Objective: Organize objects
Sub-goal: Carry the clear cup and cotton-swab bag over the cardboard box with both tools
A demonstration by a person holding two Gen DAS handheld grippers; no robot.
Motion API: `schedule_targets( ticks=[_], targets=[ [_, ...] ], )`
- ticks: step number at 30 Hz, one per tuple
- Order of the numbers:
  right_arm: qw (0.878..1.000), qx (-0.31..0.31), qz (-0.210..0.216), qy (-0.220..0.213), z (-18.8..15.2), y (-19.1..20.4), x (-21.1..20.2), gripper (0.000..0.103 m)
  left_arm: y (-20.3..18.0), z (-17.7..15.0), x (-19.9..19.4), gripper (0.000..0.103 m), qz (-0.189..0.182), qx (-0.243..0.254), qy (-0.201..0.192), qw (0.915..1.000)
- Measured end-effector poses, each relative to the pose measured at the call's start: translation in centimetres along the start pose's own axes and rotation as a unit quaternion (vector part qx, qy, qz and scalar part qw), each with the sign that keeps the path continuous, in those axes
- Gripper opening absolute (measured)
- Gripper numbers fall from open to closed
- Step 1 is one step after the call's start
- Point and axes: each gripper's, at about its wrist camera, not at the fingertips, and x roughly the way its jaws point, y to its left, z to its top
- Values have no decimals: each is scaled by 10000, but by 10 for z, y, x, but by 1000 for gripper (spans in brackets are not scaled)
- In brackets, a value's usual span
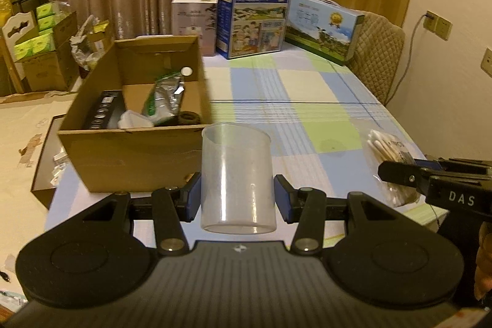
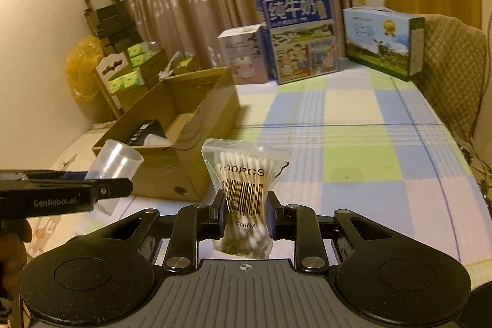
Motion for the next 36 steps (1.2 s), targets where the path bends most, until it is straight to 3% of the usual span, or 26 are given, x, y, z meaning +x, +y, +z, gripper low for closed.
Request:
schedule_targets(
  ticks=[22,36],
  targets=[
    [9956,-729,582,-10,25,81,43,22,64,1,-26,43,570,-310,-130,9978],
    [9945,-792,678,34,36,97,57,22,83,9,-35,43,704,-350,-229,9966]
  ],
)
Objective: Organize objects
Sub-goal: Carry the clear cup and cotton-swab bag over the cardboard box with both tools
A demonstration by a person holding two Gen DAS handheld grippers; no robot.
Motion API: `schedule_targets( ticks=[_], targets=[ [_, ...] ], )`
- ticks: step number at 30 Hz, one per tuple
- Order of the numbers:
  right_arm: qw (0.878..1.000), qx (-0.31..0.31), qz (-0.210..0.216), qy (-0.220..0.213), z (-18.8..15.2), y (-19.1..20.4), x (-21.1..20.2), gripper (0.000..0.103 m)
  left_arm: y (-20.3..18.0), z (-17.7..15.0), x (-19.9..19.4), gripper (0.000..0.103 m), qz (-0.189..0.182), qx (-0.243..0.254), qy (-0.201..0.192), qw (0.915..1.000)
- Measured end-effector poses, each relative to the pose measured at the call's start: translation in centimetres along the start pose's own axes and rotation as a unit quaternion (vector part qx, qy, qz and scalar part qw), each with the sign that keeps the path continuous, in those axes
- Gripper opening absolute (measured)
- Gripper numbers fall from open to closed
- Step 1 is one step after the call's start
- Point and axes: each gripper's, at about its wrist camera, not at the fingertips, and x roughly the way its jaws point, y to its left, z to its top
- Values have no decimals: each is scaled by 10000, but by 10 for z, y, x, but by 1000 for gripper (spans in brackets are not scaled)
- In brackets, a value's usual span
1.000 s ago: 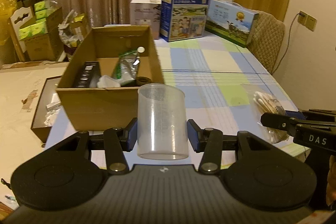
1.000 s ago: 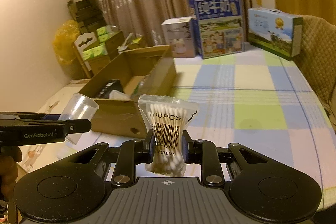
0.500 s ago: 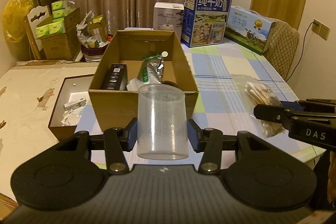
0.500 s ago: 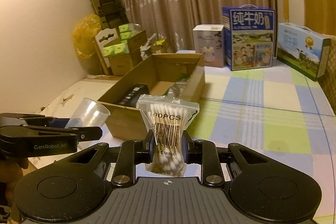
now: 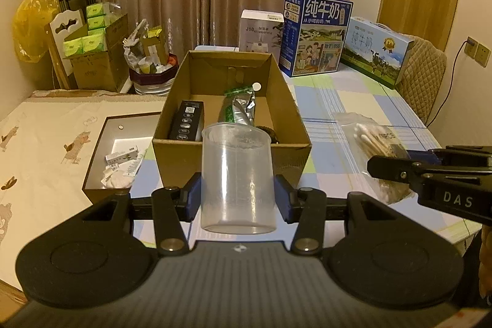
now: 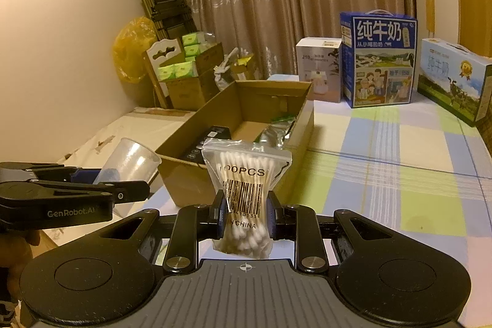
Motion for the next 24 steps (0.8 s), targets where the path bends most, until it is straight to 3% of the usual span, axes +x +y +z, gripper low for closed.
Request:
schedule_targets(
  ticks=[24],
  targets=[
    [9998,188,-30,93,22,-2,37,22,14,29,26,43,14,185,-20,9998]
  ],
)
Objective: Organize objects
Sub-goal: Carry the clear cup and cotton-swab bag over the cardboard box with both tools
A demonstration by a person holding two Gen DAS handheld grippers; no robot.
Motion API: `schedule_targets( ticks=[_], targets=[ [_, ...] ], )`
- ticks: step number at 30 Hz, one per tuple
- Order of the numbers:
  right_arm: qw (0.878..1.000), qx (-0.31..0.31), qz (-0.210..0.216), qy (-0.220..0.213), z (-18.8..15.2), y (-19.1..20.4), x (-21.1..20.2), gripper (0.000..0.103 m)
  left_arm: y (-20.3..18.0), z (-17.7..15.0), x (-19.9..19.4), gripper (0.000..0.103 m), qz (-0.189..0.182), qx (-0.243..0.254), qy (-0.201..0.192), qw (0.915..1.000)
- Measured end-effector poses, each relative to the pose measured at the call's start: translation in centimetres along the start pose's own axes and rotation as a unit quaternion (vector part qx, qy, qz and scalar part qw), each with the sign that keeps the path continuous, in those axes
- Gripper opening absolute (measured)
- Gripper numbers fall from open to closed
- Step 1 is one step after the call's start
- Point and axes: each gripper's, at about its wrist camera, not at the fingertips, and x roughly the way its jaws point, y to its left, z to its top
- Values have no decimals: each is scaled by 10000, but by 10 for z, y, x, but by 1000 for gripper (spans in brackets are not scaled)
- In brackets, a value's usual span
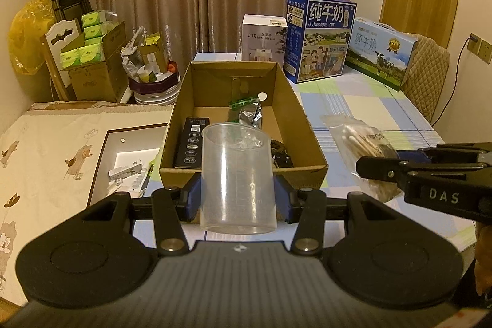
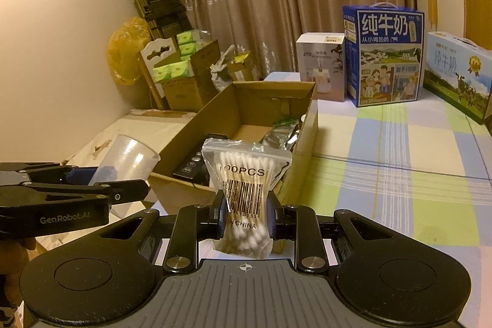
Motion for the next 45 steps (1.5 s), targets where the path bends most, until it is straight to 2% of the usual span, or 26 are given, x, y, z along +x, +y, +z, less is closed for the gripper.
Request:
schedule_targets(
  ticks=[21,45],
  targets=[
    [9998,164,-69,106,36,-8,55,22,21,41,54,43,-91,66,134,9998],
    [9992,343,-125,166,63,-25,106,22,35,61,119,43,-140,231,429,9987]
  ],
)
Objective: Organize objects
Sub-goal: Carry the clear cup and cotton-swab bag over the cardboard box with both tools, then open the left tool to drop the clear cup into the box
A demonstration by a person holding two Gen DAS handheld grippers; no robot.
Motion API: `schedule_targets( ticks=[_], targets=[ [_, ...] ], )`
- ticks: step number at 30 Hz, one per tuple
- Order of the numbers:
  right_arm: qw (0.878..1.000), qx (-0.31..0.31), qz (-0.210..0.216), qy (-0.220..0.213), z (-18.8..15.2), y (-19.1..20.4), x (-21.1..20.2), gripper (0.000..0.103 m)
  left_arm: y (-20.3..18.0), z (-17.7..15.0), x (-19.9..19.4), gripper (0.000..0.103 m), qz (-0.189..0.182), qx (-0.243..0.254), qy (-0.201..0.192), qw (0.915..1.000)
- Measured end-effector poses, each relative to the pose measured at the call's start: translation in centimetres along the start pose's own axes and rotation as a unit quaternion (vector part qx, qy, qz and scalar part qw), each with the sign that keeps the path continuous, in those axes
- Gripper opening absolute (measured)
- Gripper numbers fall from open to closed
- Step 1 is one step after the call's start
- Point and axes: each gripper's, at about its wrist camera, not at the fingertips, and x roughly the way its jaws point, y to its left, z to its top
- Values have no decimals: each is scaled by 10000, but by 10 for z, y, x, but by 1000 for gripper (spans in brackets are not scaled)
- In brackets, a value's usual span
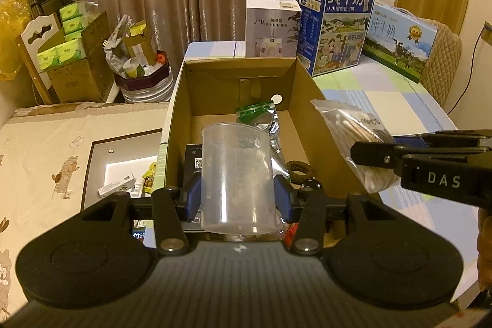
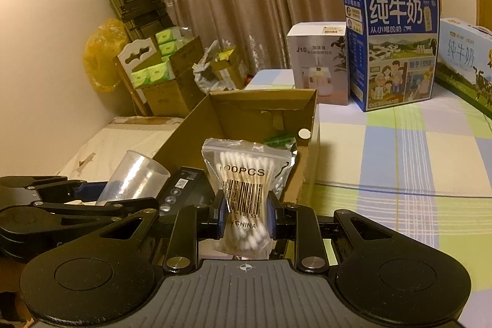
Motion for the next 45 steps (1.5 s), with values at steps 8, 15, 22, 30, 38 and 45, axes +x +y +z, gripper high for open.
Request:
schedule_targets(
  ticks=[8,15,22,30,38,45],
  targets=[
    [10000,81,-36,32,8,-6,16,22,6,11,19,43,-34,65,56,10000],
    [9999,136,-63,54,13,-11,29,22,11,22,35,44,-39,99,82,9999],
    [9998,175,-55,91,15,-12,37,22,12,28,48,44,-65,117,130,9998],
    [9997,224,-74,81,17,-13,40,22,12,32,54,44,-93,116,151,9998],
    [9996,270,-38,77,19,-13,43,22,10,34,58,44,-90,140,144,9998],
    [9995,305,-31,64,20,-12,42,22,12,38,63,67,-178,17,163,9997]
  ],
)
